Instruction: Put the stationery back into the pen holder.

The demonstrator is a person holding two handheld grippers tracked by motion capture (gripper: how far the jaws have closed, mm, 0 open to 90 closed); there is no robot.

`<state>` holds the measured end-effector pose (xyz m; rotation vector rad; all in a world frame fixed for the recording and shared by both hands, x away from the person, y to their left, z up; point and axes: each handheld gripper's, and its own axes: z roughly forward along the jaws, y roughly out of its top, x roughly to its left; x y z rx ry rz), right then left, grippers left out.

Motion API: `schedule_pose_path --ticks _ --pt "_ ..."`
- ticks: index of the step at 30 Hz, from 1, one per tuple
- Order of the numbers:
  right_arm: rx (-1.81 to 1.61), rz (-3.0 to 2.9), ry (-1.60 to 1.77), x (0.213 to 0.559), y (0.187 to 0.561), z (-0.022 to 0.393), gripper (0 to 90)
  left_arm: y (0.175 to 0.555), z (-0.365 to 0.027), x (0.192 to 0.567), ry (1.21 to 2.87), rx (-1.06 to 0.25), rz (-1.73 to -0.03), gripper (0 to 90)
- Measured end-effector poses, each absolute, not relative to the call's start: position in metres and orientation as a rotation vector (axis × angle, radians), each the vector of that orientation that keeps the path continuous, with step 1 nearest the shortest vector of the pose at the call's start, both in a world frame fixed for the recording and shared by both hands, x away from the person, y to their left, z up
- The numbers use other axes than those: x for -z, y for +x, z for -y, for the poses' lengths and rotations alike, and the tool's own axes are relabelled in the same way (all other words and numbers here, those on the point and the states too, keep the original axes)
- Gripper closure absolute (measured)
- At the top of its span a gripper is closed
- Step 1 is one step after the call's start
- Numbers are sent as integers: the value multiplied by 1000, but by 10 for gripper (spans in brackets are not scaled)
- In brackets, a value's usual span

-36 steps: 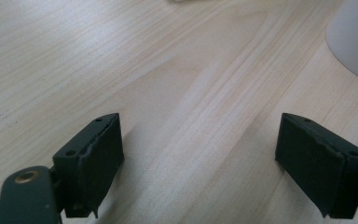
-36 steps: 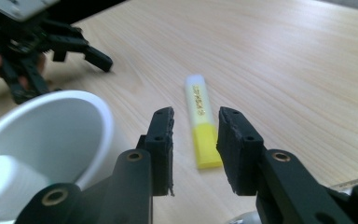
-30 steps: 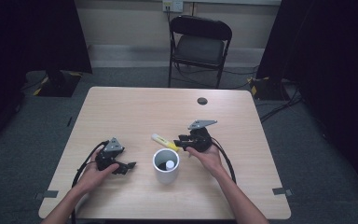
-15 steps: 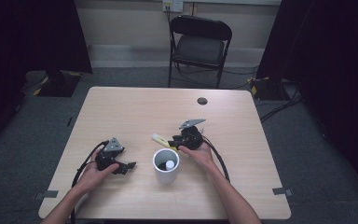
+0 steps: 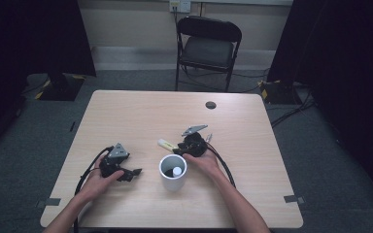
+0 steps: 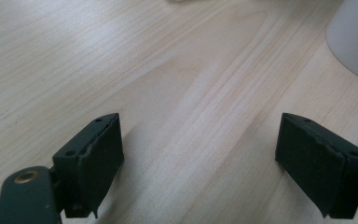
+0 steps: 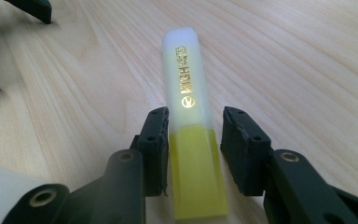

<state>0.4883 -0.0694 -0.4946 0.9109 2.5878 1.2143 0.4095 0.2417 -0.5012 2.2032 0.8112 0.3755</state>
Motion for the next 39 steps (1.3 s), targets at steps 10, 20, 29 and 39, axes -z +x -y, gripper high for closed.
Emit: schedule_pose_path --ticks 10,20,29,39 --pt "-1174 -2573 877 494 490 66 638 409 -241 501 2200 -370 -816 145" --pt "-1124 -2556 872 493 488 69 666 409 -242 501 2201 -371 -814 145" --pt "-1138 -2545 934 493 486 81 671 409 -242 501 2200 -371 -815 145" --pt "-1096 -2558 922 491 480 87 609 409 -241 502 2186 -365 -827 145"
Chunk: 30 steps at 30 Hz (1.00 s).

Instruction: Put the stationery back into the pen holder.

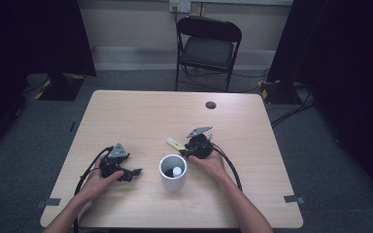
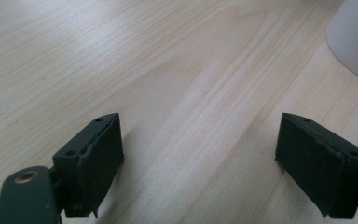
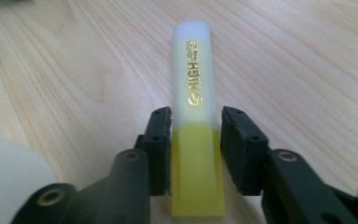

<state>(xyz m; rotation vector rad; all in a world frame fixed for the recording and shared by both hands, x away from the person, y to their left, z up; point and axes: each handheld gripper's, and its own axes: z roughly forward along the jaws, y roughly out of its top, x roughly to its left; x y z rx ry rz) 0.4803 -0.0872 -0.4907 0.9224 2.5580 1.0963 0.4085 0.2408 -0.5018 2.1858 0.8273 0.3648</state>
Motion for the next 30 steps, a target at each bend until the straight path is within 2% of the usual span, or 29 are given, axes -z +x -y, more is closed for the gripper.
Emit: schedule_pose_path --ticks 13,14,19,30 --pt "-1079 -2527 878 493 464 102 627 409 -241 502 2186 -365 -828 145" --pt "-1092 -2515 875 494 464 102 654 409 -241 502 2186 -365 -828 145" --pt "-1108 -2497 879 495 463 103 672 409 -241 502 2186 -365 -828 145" --pt "-1124 -2470 921 487 459 107 673 408 -241 502 2185 -365 -828 145"
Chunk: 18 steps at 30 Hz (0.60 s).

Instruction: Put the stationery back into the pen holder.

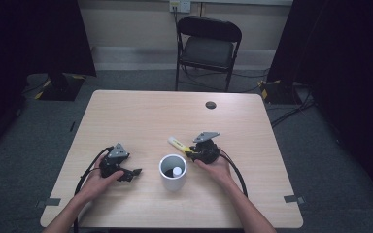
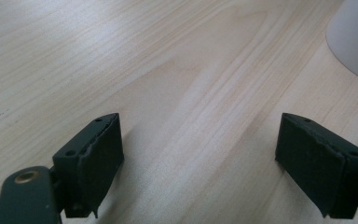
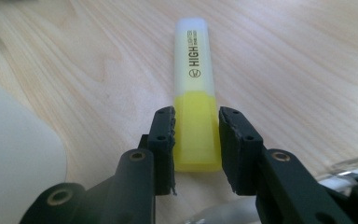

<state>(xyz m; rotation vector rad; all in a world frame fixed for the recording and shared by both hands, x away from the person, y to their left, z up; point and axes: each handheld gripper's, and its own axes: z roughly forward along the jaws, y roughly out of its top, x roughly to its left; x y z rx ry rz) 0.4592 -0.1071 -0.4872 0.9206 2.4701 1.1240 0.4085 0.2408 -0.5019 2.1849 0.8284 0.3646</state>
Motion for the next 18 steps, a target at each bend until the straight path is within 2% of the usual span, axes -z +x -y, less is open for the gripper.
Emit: schedule_pose_path --ticks 18 --pt "-1268 -2371 925 456 455 120 674 409 -241 502 2189 -370 -824 145"
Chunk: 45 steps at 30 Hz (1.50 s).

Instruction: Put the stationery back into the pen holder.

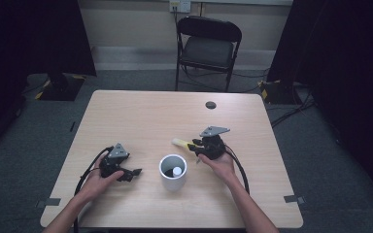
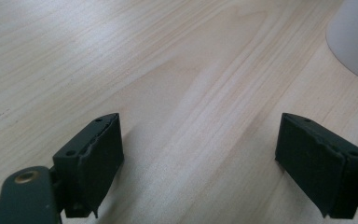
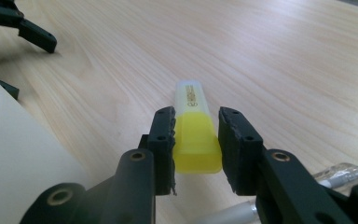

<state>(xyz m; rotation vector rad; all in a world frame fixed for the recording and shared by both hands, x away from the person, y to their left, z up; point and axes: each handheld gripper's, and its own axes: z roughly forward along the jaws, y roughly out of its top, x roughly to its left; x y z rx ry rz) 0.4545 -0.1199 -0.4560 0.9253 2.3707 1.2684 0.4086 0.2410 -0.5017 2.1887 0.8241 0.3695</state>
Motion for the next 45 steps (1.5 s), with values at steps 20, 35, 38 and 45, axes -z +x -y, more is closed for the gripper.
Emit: schedule_pose_path --ticks 20,35,38,45 --pt "-1299 -2365 911 435 450 123 676 409 -241 502 2191 -372 -822 145" --pt "-1351 -2357 854 409 441 124 676 409 -241 502 2189 -370 -824 145" --pt "-1368 -2350 839 403 437 124 677 409 -241 502 2190 -372 -824 145" --pt "-1427 -2328 787 380 426 126 677 409 -241 502 2191 -372 -822 145"
